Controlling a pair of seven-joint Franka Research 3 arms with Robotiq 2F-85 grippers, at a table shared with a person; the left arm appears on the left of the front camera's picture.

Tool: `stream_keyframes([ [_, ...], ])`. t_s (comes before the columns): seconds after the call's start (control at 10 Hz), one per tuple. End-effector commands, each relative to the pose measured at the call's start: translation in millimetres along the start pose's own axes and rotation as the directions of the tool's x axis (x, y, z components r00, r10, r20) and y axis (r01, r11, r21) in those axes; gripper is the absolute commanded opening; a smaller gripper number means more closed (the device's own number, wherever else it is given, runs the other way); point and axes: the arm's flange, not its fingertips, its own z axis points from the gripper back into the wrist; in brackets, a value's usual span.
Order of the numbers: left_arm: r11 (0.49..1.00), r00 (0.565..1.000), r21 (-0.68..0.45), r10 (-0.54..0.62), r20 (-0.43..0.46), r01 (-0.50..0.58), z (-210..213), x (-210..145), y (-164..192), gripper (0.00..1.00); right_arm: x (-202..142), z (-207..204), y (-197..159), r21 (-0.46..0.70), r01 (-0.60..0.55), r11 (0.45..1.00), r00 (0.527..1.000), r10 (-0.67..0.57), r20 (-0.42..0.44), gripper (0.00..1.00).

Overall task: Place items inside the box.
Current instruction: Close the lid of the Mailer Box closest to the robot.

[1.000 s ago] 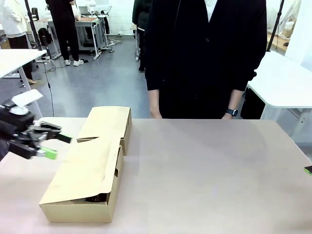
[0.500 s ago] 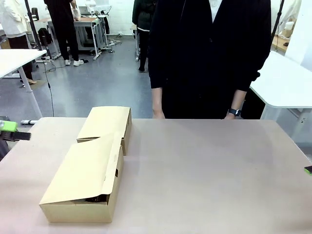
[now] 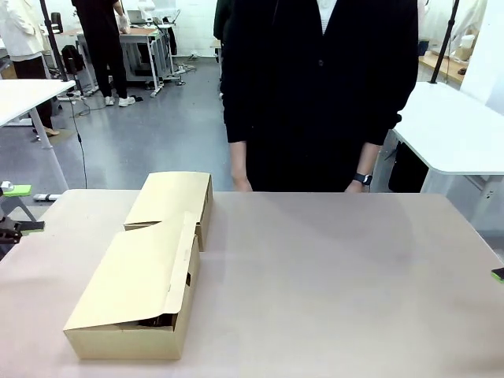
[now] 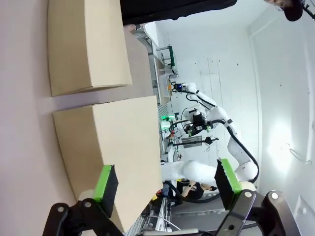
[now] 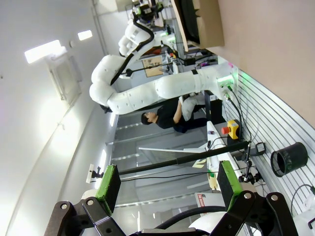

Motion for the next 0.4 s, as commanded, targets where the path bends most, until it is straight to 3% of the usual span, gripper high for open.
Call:
stream_keyframes([
  [0.0, 0.998, 0.997, 0.007, -0.068, -0.031, 0.068, 3.4, -4.2, -18.5, 1.00, -1.0, -0.3, 4.7, 0.009, -0.002, 1.000, 1.000, 0.002, 0.005, 1.00],
  [0.3, 0.998, 0.997, 0.007, -0.068, -0.031, 0.068, 3.4, -4.2, -18.5, 1.00, -1.0, -0.3, 4.7, 0.009, -0.002, 1.000, 1.000, 0.002, 0.005, 1.00],
])
